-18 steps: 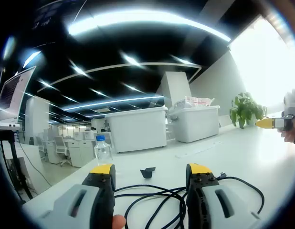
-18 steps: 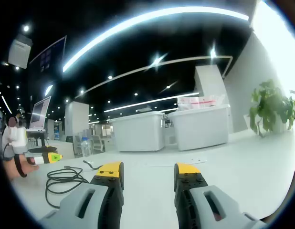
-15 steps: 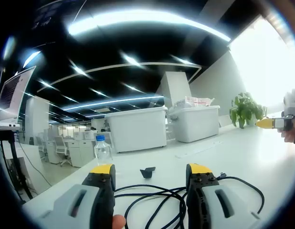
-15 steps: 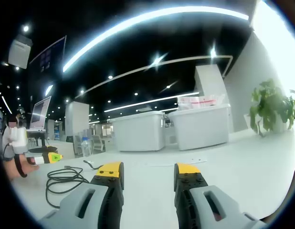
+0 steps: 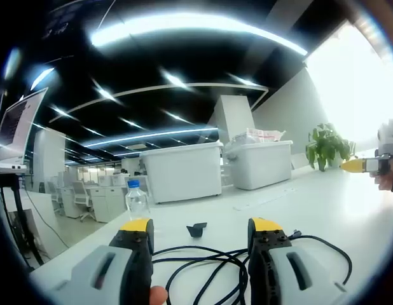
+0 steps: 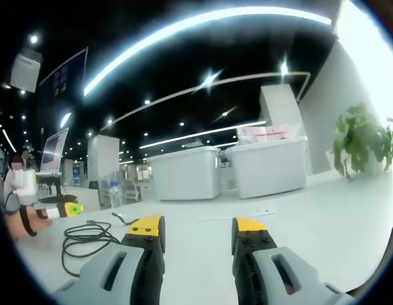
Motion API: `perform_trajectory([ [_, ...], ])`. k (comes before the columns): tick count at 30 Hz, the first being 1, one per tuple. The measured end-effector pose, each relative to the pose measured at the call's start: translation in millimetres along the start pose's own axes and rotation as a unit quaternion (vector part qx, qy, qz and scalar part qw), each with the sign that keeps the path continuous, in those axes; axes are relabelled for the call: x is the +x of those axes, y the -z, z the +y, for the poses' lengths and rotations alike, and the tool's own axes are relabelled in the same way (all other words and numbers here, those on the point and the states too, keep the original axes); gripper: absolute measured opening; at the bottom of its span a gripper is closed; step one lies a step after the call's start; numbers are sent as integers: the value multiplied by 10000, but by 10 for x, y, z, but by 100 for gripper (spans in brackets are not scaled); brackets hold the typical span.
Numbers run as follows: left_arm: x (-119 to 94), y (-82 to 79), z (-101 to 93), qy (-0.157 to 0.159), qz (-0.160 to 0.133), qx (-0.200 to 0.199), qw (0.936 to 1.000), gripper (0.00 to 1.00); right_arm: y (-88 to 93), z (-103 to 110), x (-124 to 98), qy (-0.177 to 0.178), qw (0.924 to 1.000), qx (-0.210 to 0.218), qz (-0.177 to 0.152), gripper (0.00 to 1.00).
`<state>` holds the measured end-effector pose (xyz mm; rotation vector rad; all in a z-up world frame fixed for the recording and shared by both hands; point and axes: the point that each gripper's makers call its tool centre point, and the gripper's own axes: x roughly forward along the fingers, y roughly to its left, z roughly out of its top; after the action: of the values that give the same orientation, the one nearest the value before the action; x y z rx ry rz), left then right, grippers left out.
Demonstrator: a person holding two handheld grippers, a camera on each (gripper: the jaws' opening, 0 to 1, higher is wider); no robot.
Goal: Coil the Type-C to USB data cable on the desktop and secure it with Velcro straps.
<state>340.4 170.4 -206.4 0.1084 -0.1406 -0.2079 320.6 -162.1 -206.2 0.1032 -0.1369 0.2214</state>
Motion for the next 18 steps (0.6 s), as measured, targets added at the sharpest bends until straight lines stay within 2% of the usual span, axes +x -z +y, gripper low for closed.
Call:
perform_trajectory([
  [18,-6,10,-6,10,21,-14,10000,60,6,-5,8,1,10000,0,15,41],
])
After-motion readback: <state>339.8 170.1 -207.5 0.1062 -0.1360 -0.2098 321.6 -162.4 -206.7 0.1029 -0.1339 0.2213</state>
